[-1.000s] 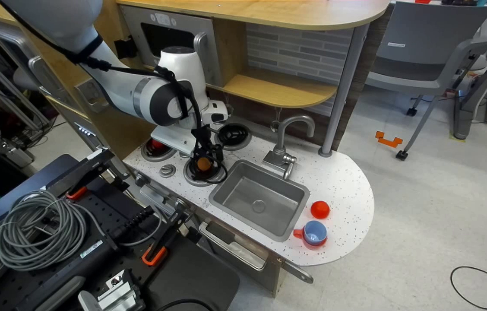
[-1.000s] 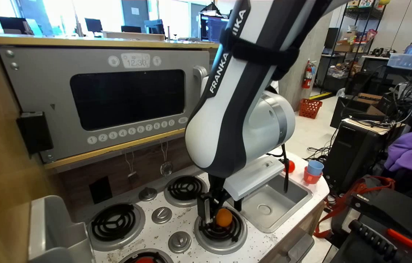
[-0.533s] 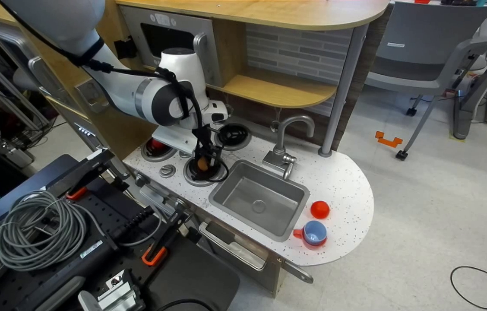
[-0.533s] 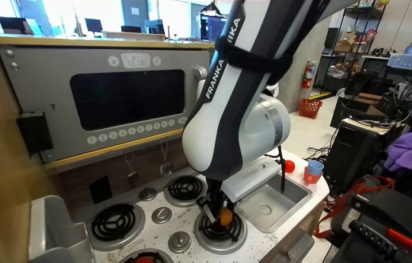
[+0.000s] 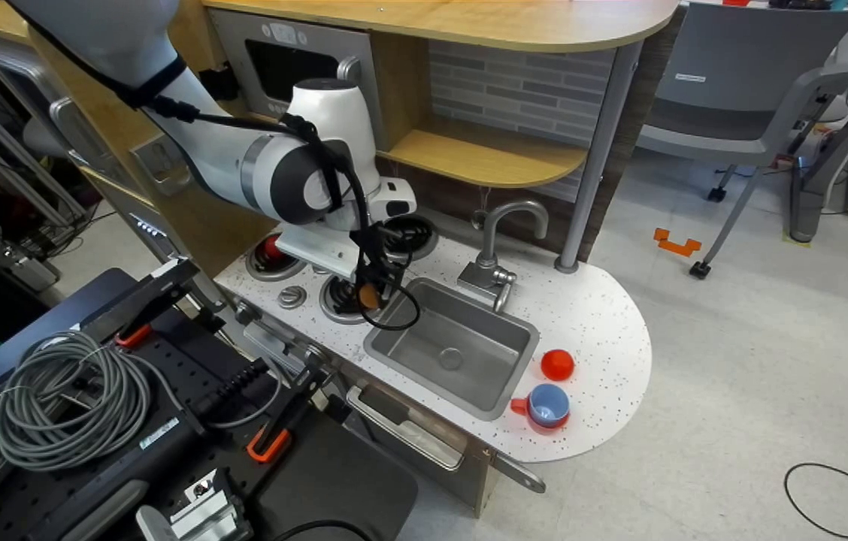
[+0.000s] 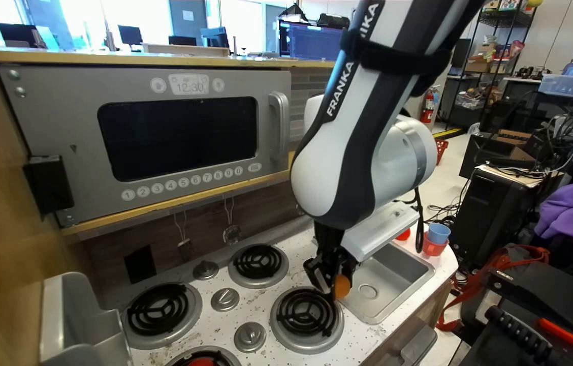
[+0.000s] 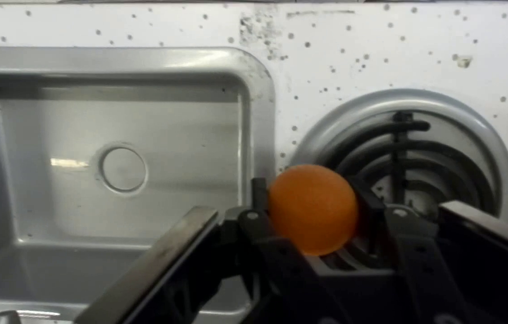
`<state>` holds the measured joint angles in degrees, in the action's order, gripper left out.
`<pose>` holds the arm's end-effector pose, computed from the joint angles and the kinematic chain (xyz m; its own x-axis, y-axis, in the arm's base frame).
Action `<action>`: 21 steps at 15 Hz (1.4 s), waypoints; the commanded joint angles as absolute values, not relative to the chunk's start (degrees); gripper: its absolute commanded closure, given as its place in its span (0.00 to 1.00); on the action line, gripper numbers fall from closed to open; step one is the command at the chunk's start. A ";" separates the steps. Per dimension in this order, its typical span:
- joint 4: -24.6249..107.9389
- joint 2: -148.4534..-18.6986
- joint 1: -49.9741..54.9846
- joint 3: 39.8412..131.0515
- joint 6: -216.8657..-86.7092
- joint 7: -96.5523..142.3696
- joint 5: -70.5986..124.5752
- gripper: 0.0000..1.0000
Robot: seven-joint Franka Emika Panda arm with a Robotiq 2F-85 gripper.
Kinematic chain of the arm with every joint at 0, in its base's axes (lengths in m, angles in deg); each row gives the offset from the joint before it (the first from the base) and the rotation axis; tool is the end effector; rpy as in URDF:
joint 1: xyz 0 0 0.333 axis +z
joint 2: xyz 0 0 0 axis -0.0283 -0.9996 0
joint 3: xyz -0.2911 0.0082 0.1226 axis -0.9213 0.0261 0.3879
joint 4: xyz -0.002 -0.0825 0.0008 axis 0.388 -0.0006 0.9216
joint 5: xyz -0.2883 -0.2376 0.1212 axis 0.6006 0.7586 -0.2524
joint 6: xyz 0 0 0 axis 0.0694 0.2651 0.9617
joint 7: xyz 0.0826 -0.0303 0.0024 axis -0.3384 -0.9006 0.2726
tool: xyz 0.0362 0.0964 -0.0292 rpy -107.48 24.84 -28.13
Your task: Pick up the orange toy from the stove and put it in the sink.
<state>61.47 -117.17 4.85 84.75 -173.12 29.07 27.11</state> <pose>0.5665 -0.0155 0.0174 0.9907 0.0729 -0.1147 0.0818 -0.9938 0.0750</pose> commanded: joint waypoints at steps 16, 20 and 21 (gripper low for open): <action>49.99 -126.57 -5.77 80.28 -170.82 29.47 27.22 0.79; 43.98 -132.39 -5.02 79.74 -169.24 27.70 27.38 0.79; 42.66 -133.63 -4.84 79.69 -169.04 27.45 27.45 0.79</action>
<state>48.72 -128.84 -5.43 80.27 -171.25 29.08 27.08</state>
